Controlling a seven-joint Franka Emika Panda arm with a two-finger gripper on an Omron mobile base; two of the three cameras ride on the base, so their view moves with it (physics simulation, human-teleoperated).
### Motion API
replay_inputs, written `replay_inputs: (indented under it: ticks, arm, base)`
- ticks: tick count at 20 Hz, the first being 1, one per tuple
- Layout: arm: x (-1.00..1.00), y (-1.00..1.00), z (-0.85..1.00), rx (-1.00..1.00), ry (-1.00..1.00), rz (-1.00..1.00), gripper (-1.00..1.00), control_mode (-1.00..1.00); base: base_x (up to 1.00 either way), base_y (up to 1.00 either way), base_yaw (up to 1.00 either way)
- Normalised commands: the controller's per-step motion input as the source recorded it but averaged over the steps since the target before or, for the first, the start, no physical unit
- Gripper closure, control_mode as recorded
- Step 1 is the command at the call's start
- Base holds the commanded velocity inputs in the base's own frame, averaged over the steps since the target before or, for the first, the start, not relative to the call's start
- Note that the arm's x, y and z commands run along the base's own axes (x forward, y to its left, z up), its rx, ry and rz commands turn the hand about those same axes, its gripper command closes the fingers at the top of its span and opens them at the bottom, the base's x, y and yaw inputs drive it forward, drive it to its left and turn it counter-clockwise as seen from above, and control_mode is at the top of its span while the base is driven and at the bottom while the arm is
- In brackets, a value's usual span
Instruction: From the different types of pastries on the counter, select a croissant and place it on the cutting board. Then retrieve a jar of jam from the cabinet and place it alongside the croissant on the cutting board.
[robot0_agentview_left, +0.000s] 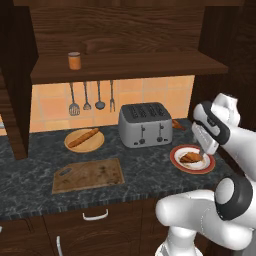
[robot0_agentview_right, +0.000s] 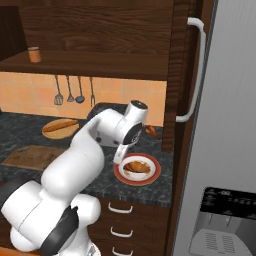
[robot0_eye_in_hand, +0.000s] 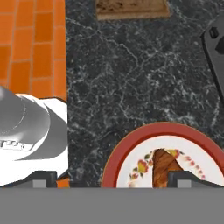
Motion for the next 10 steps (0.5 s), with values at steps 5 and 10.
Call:
replay_inputs:
  ticks: [5,10]
  arm:
    - [0.04,-0.04,-0.31,0.06,0.00,0.11,-1.00,-1.00]
    - [0.25,-0.07,-0.43,0.00,0.00,0.00,-1.00,-1.00]
  base:
    - [0.00,0.00,0.00]
    - [0.00,0.00,0.00]
